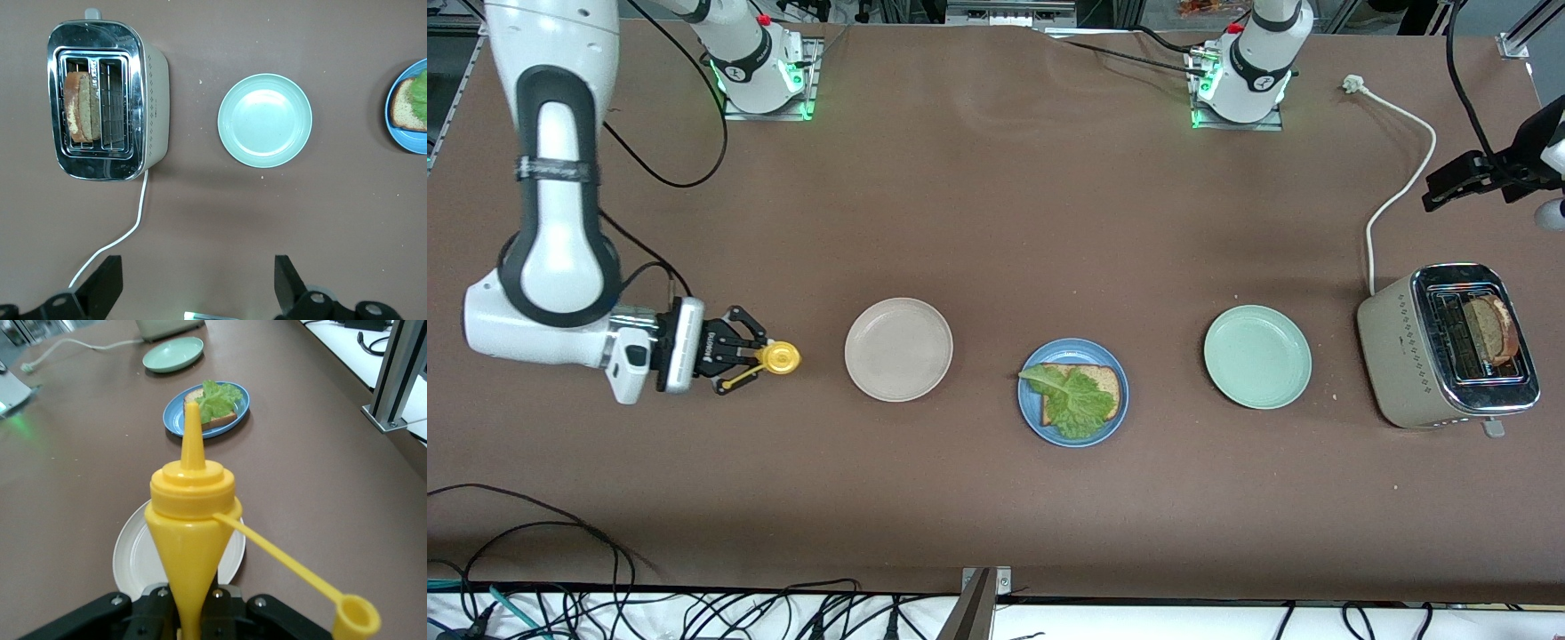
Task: Make sandwich in blue plate with both arms
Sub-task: 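Carry the mustard bottle over the lettuce on the blue plate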
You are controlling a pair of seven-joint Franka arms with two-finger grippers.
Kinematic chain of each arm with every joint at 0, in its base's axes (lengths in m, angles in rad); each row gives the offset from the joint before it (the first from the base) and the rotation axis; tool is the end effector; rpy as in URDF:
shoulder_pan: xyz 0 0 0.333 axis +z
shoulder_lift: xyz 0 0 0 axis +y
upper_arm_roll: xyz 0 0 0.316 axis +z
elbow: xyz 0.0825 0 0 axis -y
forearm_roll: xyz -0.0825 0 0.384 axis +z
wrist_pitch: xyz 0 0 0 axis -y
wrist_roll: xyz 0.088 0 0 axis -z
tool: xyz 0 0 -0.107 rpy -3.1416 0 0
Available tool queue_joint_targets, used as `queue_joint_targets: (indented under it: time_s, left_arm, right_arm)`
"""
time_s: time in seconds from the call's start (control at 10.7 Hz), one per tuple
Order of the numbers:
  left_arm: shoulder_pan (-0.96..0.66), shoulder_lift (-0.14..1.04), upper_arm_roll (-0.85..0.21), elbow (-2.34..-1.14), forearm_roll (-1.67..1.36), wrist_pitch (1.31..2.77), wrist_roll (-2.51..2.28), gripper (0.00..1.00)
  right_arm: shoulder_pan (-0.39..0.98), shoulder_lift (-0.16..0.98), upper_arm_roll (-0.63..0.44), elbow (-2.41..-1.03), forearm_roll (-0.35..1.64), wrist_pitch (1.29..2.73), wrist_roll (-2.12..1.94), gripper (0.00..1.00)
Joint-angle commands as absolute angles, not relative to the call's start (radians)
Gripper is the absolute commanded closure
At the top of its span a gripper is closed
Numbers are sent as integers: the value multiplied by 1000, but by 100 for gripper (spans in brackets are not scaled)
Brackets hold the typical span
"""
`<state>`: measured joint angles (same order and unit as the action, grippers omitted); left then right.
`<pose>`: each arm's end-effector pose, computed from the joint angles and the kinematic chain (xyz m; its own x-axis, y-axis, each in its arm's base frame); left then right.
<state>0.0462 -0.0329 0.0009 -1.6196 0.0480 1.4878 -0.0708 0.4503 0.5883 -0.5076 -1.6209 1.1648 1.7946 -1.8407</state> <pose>0.5335 0.0306 0.6129 0.9881 0.1213 -0.0950 0.1165 -0.9917 -0.0548 0.6692 0.0871 0.3148 0.2421 0.6562 0.7147 0.9695 -0.1355 -0.2040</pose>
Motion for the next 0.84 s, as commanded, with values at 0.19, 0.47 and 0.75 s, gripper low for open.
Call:
queue_joint_targets:
  time_s: [0.19,0.47,0.75]
  left_arm:
    - [44,-28,2,-1597,35,1466,-71,0]
    - [43,-28,2,-1597,37,1466,-72,0]
    - [43,-28,2,-1597,37,1466,-72,0]
  right_arm:
    - [655,591,-523,-1450,903,1987,-1398,87]
    - [753,610,-515,-1376,670,2095,-1142,87]
    - [863,649,-515,-1358,444,2192,-949,88]
